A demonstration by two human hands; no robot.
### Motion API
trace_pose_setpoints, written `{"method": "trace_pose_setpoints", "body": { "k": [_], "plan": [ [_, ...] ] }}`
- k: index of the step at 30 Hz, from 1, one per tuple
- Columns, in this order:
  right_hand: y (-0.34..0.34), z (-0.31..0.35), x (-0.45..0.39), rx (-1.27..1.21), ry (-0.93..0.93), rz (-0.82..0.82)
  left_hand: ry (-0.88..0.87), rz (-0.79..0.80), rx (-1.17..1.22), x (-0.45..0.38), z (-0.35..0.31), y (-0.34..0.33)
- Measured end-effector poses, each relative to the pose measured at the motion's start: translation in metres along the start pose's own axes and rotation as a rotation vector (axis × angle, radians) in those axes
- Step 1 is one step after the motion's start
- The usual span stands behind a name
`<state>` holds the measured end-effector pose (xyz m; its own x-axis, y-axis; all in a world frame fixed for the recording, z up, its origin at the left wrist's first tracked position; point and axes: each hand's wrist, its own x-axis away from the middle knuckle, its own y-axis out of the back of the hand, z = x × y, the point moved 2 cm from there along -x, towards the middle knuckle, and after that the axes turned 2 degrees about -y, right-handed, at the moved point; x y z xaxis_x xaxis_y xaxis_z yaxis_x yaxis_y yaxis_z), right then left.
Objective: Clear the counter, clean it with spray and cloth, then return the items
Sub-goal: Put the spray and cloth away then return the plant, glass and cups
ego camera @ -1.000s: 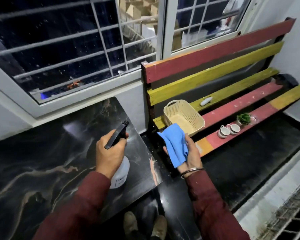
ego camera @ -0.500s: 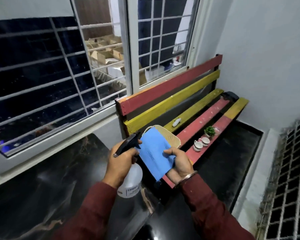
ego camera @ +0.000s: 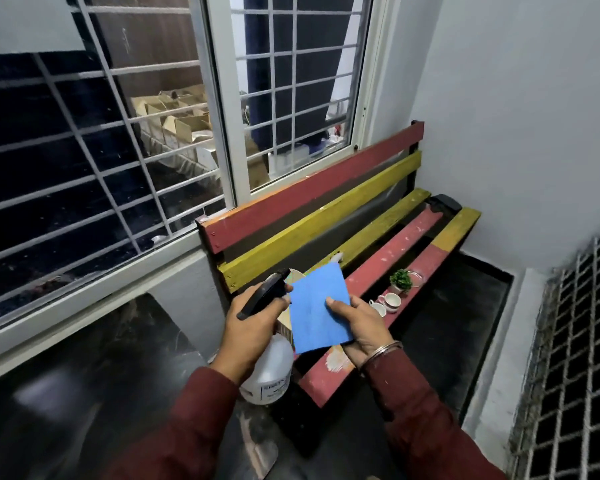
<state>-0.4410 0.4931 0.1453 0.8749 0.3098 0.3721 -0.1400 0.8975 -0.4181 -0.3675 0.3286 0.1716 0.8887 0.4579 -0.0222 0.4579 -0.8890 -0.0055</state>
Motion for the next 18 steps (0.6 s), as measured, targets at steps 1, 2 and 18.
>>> {"method": "trace_pose_setpoints", "body": {
  "k": [1, 2, 18],
  "plan": [
    [0.017, 0.006, -0.013, -0.002, -0.019, -0.024, -0.011, -0.028, 0.005, -0.008, 0.002, -0.012],
    [0.031, 0.013, -0.024, 0.001, -0.034, -0.045, -0.013, -0.059, 0.028, -0.014, 0.004, -0.02],
    [0.135, 0.037, -0.213, 0.374, -0.243, -0.14, 0.143, -0.513, 0.27, -0.138, 0.074, -0.121]
  ]
}}
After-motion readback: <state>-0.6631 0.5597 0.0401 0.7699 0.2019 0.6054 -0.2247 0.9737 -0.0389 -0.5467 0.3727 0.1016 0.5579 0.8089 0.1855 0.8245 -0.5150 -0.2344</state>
